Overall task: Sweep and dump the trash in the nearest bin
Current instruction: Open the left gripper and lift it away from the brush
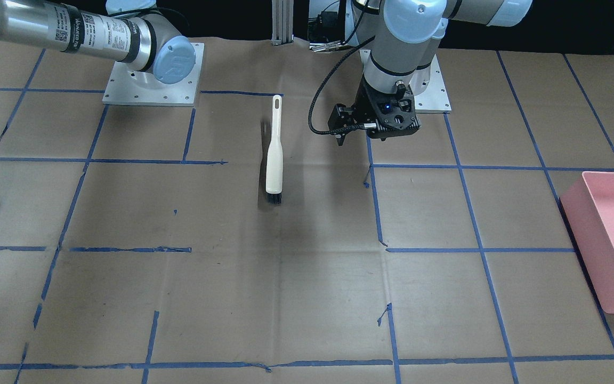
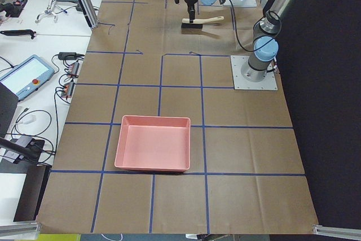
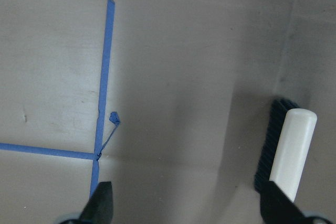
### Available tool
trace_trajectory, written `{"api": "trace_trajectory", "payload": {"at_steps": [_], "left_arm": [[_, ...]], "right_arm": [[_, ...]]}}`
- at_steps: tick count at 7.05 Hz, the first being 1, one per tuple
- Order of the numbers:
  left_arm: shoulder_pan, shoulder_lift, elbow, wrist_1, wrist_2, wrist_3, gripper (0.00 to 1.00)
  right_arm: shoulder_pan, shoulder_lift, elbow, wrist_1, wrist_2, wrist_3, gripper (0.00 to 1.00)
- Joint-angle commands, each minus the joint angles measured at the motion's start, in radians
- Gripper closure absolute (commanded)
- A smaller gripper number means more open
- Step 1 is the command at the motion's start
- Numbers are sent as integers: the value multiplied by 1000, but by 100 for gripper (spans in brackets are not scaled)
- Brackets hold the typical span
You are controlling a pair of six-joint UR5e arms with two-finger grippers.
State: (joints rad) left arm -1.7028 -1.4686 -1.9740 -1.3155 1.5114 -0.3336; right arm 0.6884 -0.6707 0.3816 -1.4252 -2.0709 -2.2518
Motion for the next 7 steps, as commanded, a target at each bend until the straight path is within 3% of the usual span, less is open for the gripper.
{"api": "trace_trajectory", "payload": {"at_steps": [1,4,7], "left_arm": [[25,8,16,-21,1,15,0],[29,74,87,-167,56,192,0],[32,62,101,-157,53,193,0]], "right_arm": [[2,13,3,32,-49,90,89],[19,10,0,55,-87,140,89],[42,13,6,84,-107,158,89]]}}
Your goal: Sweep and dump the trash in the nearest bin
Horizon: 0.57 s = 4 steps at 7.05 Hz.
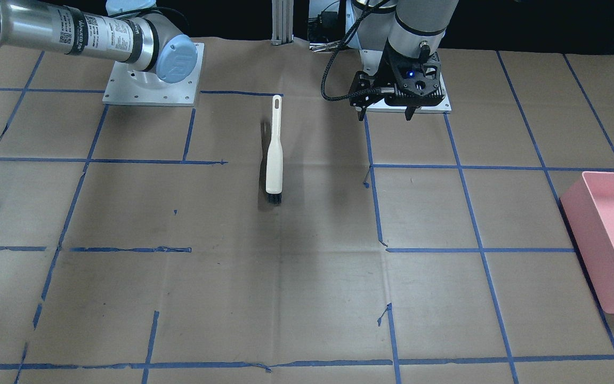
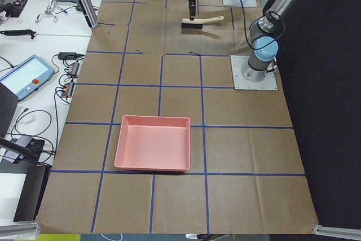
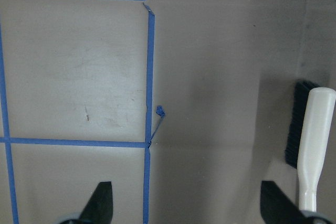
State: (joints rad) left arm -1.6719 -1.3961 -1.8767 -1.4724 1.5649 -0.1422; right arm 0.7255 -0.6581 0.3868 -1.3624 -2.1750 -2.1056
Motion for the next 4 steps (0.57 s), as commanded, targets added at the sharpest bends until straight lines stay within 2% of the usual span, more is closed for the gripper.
{"api": "trace_trajectory", "payload": {"at_steps": [1,4], "left_arm": [[3,-14,5,4,-2,1,0],[3,-9,5,66,0,1,0]], "right_arm": [[5,-3,1,67,-3,53,89],[5,-18,-12,83,-47,108,88]]}}
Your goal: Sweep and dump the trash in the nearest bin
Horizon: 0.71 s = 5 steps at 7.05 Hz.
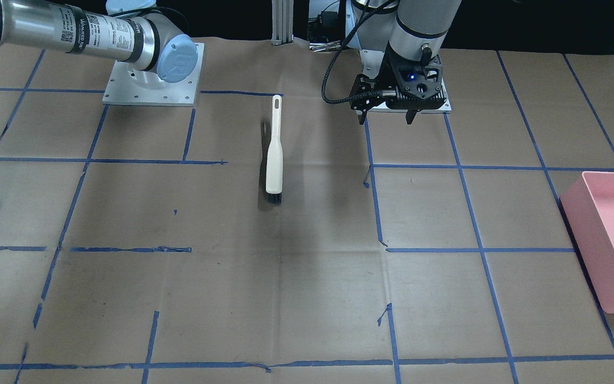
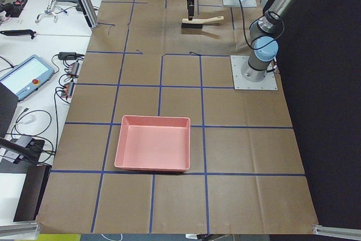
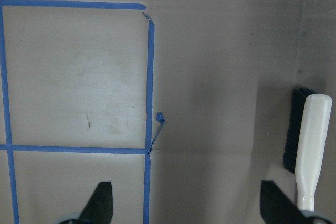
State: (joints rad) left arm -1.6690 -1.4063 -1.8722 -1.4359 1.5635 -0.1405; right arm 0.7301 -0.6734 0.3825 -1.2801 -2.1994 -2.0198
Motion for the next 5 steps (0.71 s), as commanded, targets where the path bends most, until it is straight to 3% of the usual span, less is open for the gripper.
{"api": "trace_trajectory", "payload": {"at_steps": [1,5], "left_arm": [[-1,1,-4,32,1,-1,0],[-3,12,-18,29,3,-4,0]], "right_arm": [[0,-2,-8,-4,-23,24,88],[0,-2,4,22,-20,26,88]]}}
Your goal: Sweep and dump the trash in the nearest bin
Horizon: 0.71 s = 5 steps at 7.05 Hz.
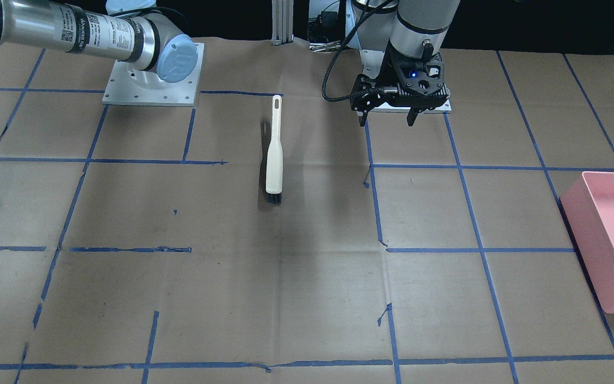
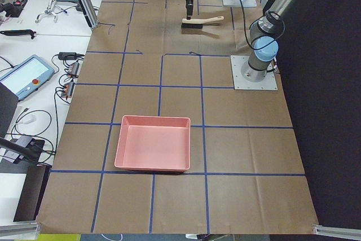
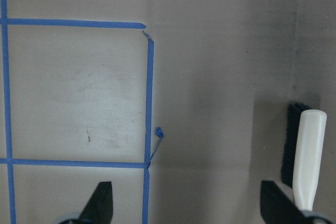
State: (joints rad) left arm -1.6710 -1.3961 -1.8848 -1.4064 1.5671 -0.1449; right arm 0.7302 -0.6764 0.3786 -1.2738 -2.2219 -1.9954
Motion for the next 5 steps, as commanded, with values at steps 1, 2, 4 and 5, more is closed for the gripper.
{"api": "trace_trajectory", "payload": {"at_steps": [1,2,4,5], "left_arm": [[-1,3,-8,-3,-1,-5,0],[-1,5,-8,-6,-15,-10,0],[-6,-16,-8,-3,-18,-12,0],[-6,-9,-8,-3,-19,-12,0]], "right_arm": [[0,1,5,96,4,7,88],[-2,0,5,115,2,9,88],[-15,8,6,160,5,9,87],[-17,6,2,157,2,9,87]]}}
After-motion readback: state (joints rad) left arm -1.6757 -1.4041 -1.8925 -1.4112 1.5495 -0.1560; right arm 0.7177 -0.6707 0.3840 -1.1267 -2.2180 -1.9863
